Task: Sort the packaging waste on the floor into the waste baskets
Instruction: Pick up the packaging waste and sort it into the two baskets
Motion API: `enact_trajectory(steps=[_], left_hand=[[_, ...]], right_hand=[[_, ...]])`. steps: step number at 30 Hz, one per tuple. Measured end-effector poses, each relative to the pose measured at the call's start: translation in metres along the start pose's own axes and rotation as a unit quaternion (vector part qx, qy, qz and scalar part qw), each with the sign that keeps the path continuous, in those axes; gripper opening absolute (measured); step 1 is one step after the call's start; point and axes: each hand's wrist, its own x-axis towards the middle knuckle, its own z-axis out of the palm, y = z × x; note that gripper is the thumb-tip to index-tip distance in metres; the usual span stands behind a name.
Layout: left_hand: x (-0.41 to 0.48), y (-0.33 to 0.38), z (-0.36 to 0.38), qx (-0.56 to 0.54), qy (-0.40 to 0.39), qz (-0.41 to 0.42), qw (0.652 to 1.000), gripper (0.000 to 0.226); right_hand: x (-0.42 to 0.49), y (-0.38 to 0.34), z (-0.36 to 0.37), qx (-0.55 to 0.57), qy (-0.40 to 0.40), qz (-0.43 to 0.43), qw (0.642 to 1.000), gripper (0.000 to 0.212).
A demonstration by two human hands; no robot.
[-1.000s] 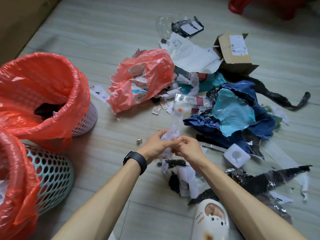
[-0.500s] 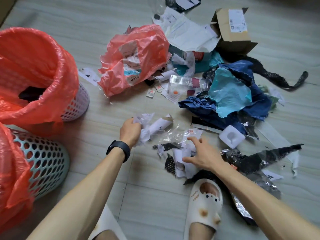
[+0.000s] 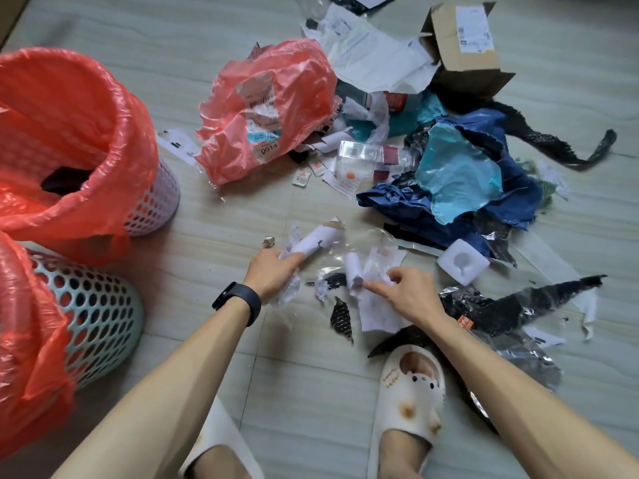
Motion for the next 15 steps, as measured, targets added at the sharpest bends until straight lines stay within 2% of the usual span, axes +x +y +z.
enact_trajectory(steps=[2,3,5,6,9,11,14,15], left_hand=[[0.0,0.004,0.003,-0.005,-0.01,0.006,1.0,0.028],[0.001,0.005,0.004,-0.008,-0.013,0.008,1.0,0.027],[0.004,0.009,0.007,-0.009,-0.016,0.01,1.0,0.028],[0.004,0.011,0.008,-0.006,-0.017,0.013,1.0,0.029],[0.007,0.012,0.009,-0.004,-0.011,0.024,1.0,0.024],[0.008,0.011,0.009,-0.002,0.0,0.026,1.0,0.019],[0.011,0.006,0.008,-0.016,0.013,0.025,0.999,0.018],[0.013,0.003,0.008,-0.023,0.01,0.024,0.999,0.02]], right_hand=[[0.001,-0.004,-0.009,0.051,-0.023,0.011,0.998,0.054],[0.002,-0.005,-0.013,0.078,-0.023,0.017,0.997,0.043],[0.004,-0.006,-0.019,0.103,0.018,0.039,0.994,0.023],[0.006,-0.004,-0.021,0.098,0.048,0.057,0.992,0.021],[0.018,0.004,-0.019,0.045,0.09,0.114,0.988,0.026],[0.025,0.006,-0.014,0.017,0.089,0.112,0.99,0.028],[0.03,-0.007,-0.005,0.041,0.084,0.102,0.99,0.037],[0.03,-0.014,-0.002,0.058,0.075,0.098,0.991,0.046]])
